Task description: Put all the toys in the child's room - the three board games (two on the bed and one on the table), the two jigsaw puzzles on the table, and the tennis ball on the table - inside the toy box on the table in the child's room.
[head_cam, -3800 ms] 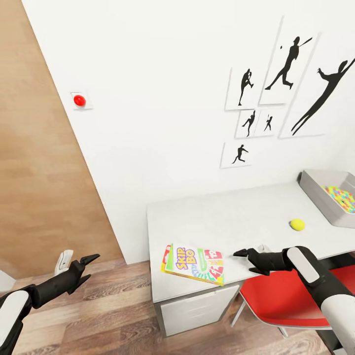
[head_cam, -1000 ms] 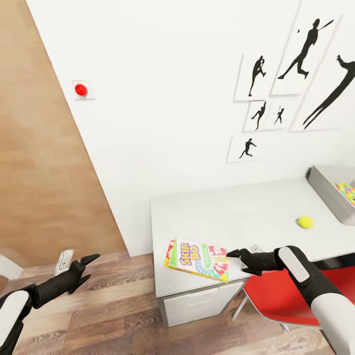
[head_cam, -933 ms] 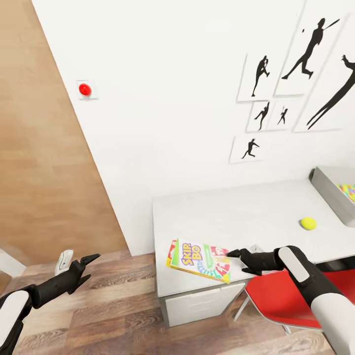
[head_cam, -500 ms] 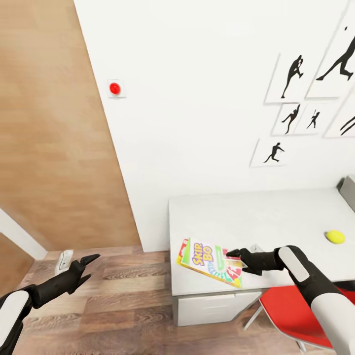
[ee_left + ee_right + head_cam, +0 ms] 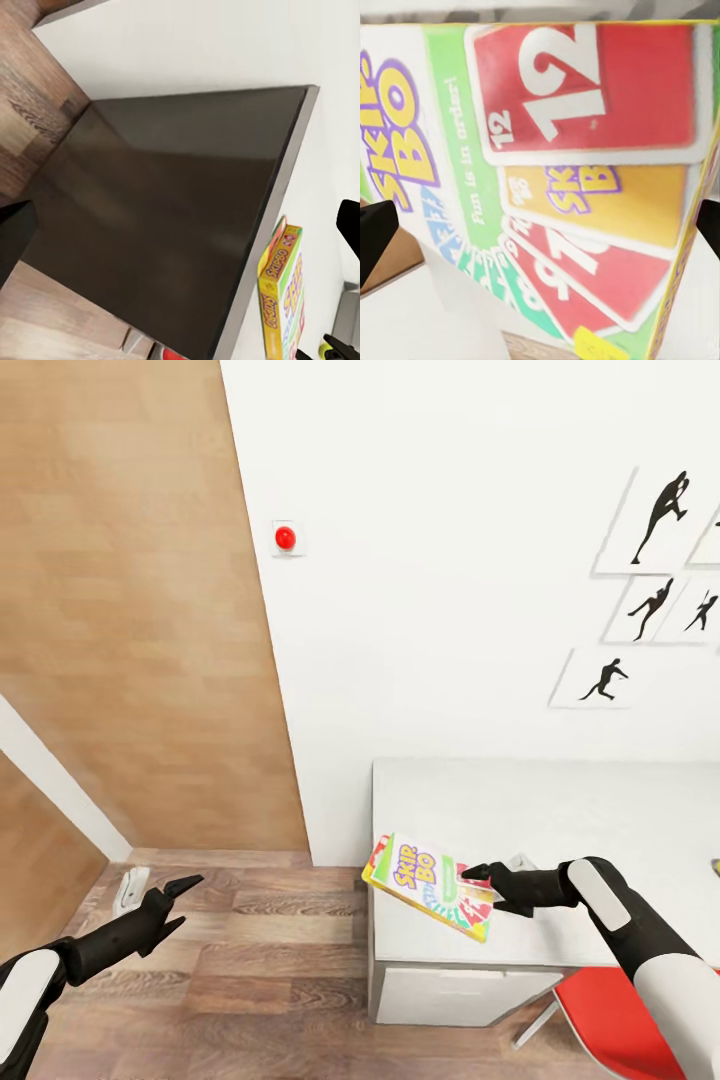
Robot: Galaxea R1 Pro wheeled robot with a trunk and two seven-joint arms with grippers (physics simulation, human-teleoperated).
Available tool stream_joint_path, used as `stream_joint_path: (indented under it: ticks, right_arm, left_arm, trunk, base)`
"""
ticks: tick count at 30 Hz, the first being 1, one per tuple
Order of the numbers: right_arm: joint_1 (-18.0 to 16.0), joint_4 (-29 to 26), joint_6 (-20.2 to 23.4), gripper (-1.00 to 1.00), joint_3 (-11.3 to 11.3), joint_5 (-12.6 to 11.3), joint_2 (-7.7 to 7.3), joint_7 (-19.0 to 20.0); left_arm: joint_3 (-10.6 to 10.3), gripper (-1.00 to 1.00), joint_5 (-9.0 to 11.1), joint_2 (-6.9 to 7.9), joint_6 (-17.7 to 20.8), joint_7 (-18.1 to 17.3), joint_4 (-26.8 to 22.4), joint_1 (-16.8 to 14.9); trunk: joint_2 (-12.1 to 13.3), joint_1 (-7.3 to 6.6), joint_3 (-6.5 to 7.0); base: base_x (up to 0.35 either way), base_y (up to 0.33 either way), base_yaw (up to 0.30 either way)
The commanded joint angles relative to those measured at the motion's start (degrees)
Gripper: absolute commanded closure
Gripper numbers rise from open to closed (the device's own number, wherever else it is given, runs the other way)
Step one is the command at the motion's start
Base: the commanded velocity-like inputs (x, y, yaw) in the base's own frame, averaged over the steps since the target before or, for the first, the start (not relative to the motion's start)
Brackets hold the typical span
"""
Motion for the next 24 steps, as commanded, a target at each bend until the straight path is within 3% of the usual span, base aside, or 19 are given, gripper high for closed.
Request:
stream_joint_path:
  ticks: [1,24]
  right_arm:
    - [-0.07,-0.03,0.09,-1.0,0.14,0.52,-0.09,0.61]
    - [-0.14,-0.08,0.09,-1.0,-0.08,0.49,-0.27,0.66]
  left_arm:
    - [0.1,-1.0,-0.27,-0.02,0.31,-0.28,0.0,-0.06]
    - [0.04,-1.0,-0.27,-0.03,0.31,-0.28,0.0,-0.06]
  trunk:
    - [-0.11,0.03,-0.11]
    - [-0.11,0.03,-0.11]
  base:
    - [0.0,0.0,0.063]
    - [0.0,0.0,0.028]
